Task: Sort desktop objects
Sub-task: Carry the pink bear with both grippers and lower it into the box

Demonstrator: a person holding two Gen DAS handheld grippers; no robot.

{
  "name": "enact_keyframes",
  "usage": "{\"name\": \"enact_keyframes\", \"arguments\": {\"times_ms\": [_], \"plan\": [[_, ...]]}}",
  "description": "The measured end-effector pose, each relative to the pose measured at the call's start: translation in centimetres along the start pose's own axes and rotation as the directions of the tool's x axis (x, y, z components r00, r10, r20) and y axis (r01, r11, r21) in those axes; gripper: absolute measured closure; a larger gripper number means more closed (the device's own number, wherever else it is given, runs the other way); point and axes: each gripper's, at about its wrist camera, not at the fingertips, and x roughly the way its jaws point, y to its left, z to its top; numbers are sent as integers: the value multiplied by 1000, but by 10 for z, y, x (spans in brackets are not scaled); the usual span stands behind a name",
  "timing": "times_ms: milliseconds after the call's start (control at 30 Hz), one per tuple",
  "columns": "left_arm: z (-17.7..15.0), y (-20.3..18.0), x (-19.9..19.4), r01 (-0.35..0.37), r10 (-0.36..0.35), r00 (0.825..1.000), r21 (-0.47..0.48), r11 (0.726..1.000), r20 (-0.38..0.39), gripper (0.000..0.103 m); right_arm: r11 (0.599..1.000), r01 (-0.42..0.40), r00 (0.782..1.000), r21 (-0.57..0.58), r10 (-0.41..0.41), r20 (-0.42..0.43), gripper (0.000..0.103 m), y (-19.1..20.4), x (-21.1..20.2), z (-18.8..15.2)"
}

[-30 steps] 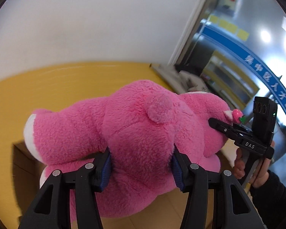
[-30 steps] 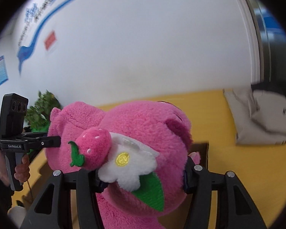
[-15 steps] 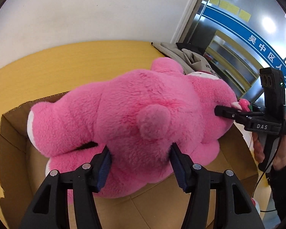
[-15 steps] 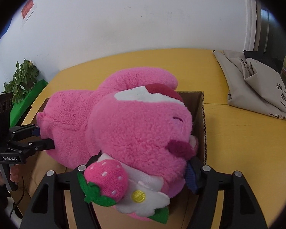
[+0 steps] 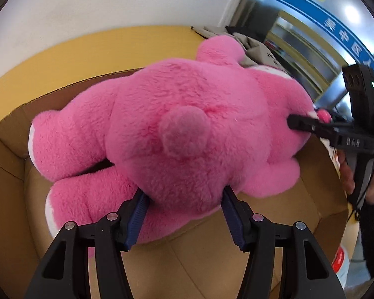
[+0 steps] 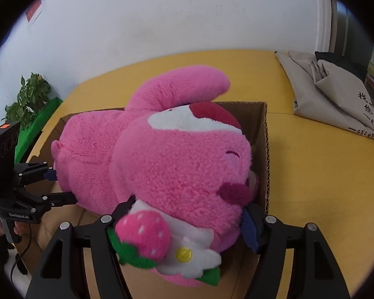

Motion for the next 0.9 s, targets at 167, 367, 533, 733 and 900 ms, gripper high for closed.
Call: {"name": "enact_keyframes", "arguments": {"times_ms": [167,367,533,733,900], "plan": [[0,-1,-14,15,-15,999,0,1000,34,41,999,-37,999,11,37,12,23,-10,-7,-2],[-8,5,-75,-17,12,982,27,999,189,11,982,-187,967,28,179,182,22,-18,-68,9],[-23,29,-80,-106,103,978,6,994,180,10,993,-110,989,-51,115,92,23,15,-28,46],[-49,37,-68,-137,138,984,-18,990,111,10,990,75,995,-120,-82,-54,31,35,50,50],[-66,30,-67,-134,135,987,-21,991,87,10,988,96,992,-120,-104,-67,31,39,45,55]]}}
